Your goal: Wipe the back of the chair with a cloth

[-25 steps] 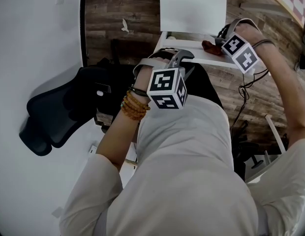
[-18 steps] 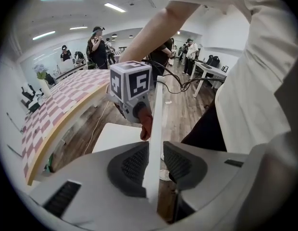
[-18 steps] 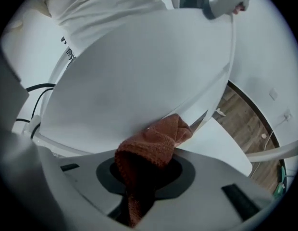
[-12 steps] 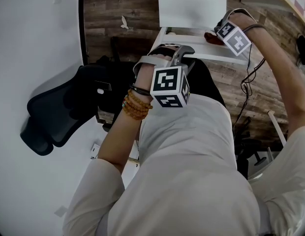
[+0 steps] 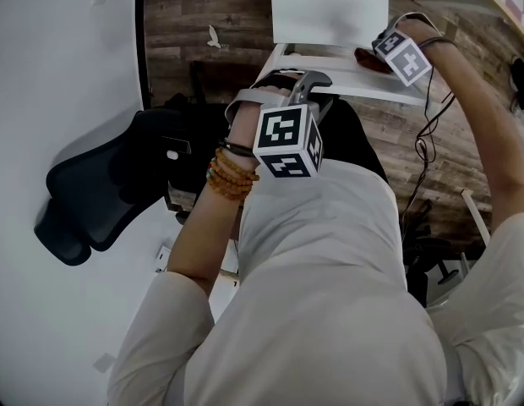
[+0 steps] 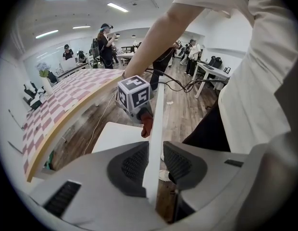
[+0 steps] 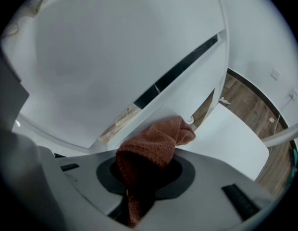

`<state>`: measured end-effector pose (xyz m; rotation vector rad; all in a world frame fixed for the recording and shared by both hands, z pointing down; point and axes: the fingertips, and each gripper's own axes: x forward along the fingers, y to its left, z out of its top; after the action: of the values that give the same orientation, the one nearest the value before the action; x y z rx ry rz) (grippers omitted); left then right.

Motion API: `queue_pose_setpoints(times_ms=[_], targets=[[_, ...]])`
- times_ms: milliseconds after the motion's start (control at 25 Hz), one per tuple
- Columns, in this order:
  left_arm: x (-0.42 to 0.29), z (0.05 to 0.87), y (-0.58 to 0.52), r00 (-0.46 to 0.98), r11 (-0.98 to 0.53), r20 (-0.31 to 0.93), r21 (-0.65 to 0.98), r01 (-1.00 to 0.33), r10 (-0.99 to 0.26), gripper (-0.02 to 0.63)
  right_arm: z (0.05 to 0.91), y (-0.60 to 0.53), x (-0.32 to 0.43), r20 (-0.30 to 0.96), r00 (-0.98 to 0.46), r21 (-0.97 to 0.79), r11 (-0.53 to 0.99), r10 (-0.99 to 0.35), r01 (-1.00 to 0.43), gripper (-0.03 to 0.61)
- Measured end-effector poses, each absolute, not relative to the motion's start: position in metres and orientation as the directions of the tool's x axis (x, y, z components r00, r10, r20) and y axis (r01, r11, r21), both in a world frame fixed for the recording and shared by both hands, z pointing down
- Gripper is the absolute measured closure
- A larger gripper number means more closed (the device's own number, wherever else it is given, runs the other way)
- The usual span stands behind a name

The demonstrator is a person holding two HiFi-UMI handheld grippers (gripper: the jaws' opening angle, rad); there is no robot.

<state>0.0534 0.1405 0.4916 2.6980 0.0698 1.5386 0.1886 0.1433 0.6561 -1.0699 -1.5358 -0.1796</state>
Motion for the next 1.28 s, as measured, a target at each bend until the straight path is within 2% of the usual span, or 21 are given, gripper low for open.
queue_pose_setpoints(times_ms=[800,1280], targets=[[0.055,0.491,0.142,0.489,-0.996,0.868,0.07,0.047,0.084,0.492,0.51,0.149,0.185,0.912,0.013,-0.251,0.533,0.41,0.808,0.479],[0.053,0.489,0.141,0.501,-0.997,0.862,0.079,0.018,0.078,0.492,0.547,0.147,0.2,0.903,0.08,-0.312,0.517,0.421,0.797,0.479]])
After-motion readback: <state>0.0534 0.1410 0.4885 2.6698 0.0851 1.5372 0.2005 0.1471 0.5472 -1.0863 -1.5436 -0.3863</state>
